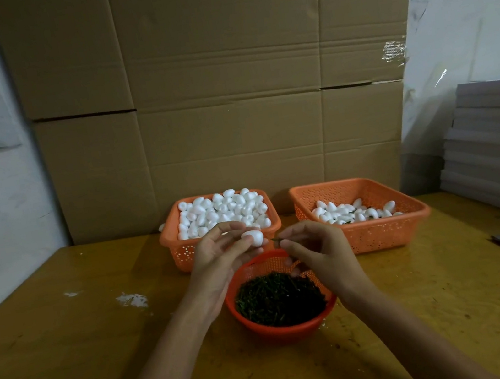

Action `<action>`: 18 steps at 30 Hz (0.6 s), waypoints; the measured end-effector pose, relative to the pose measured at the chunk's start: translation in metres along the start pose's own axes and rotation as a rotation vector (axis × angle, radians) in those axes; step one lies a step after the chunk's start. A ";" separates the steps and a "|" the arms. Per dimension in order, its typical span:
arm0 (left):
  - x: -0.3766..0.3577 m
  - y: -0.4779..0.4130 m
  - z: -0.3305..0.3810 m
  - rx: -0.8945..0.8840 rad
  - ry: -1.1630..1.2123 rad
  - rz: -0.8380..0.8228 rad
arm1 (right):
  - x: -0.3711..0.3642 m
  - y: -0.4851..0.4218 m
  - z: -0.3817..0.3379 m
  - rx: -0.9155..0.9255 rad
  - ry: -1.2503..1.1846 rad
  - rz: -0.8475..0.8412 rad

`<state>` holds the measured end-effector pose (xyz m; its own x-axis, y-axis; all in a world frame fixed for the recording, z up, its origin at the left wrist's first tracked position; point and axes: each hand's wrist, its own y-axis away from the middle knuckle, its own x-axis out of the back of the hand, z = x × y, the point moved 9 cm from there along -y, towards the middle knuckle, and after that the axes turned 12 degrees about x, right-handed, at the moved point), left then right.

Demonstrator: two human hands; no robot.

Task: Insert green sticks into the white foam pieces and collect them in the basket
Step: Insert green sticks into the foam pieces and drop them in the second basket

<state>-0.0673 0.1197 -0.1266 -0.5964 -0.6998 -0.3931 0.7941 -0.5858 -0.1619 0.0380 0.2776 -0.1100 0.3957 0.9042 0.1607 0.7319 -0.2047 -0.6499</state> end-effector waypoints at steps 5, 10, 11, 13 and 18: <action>0.000 -0.001 -0.002 0.016 -0.025 -0.021 | 0.001 0.000 -0.002 0.042 0.030 0.001; 0.000 0.000 -0.002 0.014 -0.019 -0.023 | -0.001 0.000 0.002 0.035 0.050 -0.010; -0.001 0.000 -0.002 0.012 -0.016 -0.030 | -0.001 0.000 0.002 0.033 0.047 -0.009; -0.003 0.001 -0.002 0.012 -0.024 -0.034 | -0.001 0.000 0.003 0.031 0.035 -0.008; -0.005 0.002 -0.002 -0.002 -0.072 -0.041 | -0.004 0.001 0.004 0.027 0.020 -0.007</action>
<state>-0.0628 0.1230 -0.1266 -0.6351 -0.7032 -0.3197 0.7692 -0.6137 -0.1783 0.0349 0.2752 -0.1140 0.4017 0.8979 0.1799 0.7194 -0.1879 -0.6687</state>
